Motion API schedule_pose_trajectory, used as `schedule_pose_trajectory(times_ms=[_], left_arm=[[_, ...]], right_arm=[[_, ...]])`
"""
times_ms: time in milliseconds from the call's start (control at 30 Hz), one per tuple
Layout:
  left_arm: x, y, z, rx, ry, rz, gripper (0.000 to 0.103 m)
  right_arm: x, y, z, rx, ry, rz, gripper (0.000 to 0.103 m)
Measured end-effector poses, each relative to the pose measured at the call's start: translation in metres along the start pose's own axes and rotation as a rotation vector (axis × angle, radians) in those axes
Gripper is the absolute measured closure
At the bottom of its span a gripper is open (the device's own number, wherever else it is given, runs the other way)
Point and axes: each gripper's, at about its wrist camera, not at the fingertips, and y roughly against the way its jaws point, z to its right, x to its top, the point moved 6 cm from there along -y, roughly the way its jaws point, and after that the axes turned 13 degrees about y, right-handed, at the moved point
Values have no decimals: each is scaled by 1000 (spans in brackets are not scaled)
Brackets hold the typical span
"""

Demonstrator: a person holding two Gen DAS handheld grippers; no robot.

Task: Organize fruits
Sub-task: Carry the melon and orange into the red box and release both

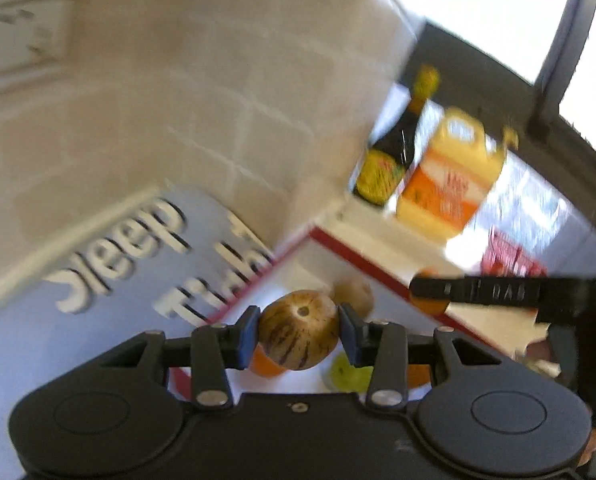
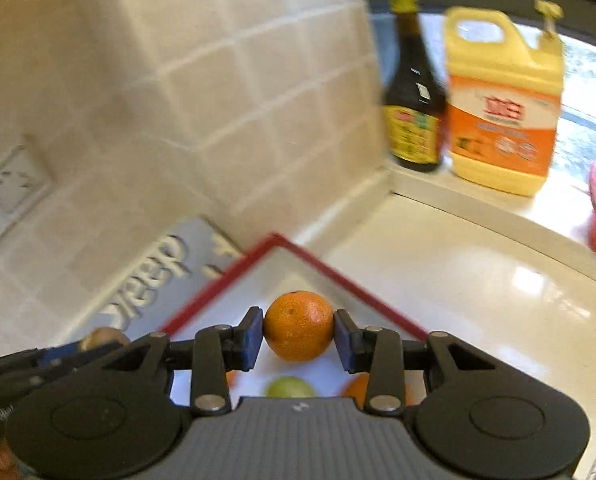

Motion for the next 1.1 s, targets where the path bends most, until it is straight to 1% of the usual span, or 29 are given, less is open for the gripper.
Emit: schedule_pose_trajectory(times_ms=[100, 200, 300, 400, 533, 700, 800, 900, 967, 1067, 1100], left_arm=[[-13, -28, 9, 8, -44, -61, 53], [-23, -49, 13, 17, -86, -111, 53], [-31, -65, 14, 25, -118, -167, 52], [-36, -75, 10, 37, -135, -197, 52], [-33, -85, 14, 14, -138, -208, 52], [-29, -94, 15, -4, -123, -200, 51], [-30, -95, 17, -12, -132, -199, 50], [-32, -92, 18, -17, -145, -207, 50], [-34, -88, 15, -31, -145, -213, 50], [-38, -88, 12, -21, -147, -239, 50], [-39, -87, 12, -21, -150, -240, 48]], right_arm=[[-11, -11, 11, 11, -13, -29, 63], [-18, -32, 14, 16, -5, -69, 63], [-24, -48, 13, 5, 11, -126, 63], [-27, -63, 10, 18, 24, -150, 63], [-24, -82, 7, 20, 44, -177, 63], [-21, -98, 7, 80, 14, -172, 63], [-26, -104, 9, 63, 4, -199, 63], [-31, -103, 13, 78, -29, -192, 63], [-33, -101, 17, 71, -36, -188, 63], [-35, -100, 17, 70, -35, -187, 62], [-34, -100, 17, 66, -35, -188, 62]])
